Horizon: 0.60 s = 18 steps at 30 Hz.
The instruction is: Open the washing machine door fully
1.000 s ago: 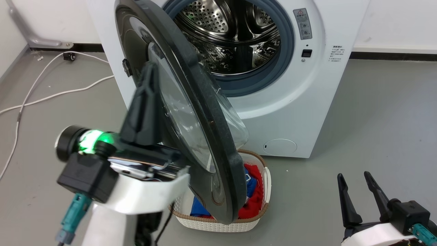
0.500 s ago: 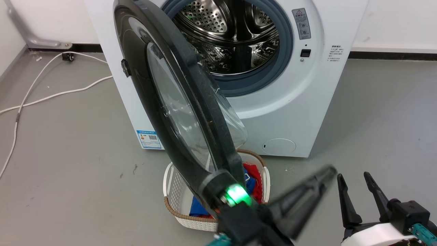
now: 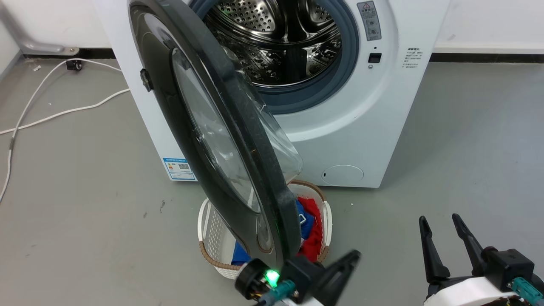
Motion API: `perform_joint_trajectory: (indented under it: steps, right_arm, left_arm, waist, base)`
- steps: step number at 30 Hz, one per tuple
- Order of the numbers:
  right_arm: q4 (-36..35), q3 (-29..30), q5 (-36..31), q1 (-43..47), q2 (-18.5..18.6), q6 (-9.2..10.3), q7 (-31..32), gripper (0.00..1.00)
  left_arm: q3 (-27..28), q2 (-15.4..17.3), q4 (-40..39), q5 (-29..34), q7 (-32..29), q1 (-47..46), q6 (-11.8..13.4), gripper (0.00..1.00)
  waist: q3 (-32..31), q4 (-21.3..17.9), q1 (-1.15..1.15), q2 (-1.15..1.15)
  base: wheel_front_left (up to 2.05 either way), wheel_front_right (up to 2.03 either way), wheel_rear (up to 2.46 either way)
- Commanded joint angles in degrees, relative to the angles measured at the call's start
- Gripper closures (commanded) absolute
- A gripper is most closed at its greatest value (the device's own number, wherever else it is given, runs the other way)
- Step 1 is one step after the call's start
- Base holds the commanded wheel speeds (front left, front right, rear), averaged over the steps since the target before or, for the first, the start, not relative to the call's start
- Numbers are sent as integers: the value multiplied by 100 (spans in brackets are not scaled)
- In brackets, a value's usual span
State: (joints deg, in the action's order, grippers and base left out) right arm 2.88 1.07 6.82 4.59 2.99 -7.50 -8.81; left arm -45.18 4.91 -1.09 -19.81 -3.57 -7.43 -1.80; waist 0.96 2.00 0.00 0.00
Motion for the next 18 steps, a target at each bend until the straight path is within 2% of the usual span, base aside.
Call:
perform_joint_trajectory:
  steps: [1,9,18]
  right_arm:
    - [12,-9,-5,-102,-20,0,-12,0]
    - [83,-31,63,-122,-20,1,13,0]
    - [135,-45,132,-127,-20,1,14,0]
  left_arm:
    - [158,-22,200,44,124,-137,137,100]
    - [739,-83,766,-106,578,-313,605,100]
    - [853,17,768,-57,690,-156,870,100]
  waist:
    - [18,-29,0,0]
    - [47,-103,0,0]
    - [47,-31,0,0]
  base:
    - [0,0,0]
    - [0,0,0]
    - [0,0,0]
